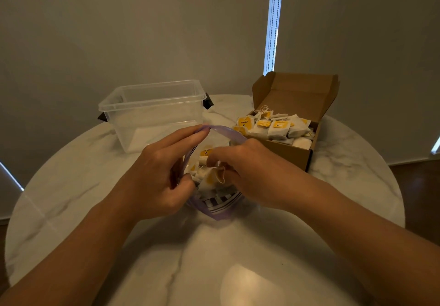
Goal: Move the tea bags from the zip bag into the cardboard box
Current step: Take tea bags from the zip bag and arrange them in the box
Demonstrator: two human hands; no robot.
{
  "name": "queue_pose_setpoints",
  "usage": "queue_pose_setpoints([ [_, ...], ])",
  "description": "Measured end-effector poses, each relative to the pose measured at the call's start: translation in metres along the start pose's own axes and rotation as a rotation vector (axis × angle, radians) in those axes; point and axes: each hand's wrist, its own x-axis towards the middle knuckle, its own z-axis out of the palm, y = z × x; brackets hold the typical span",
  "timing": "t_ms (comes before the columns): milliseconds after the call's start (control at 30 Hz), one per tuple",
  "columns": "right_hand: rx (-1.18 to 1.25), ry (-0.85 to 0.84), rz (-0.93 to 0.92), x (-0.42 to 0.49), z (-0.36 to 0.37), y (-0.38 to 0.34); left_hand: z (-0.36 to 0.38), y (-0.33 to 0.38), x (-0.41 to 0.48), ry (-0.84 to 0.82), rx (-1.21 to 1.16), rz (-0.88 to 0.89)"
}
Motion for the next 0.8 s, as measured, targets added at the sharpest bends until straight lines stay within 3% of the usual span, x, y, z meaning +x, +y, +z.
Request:
queue_pose_setpoints([
  [533,-0.110,0.118,-0.080,0.001,-0.010,-0.004,0.000,-0.002,-0.001,0.017,-0.033,-0.003],
  [800,0.071,0.289,-0.083,-0.005,-0.014,0.001,-0.001,-0.004,-0.001,0.004,-0.038,0.001],
])
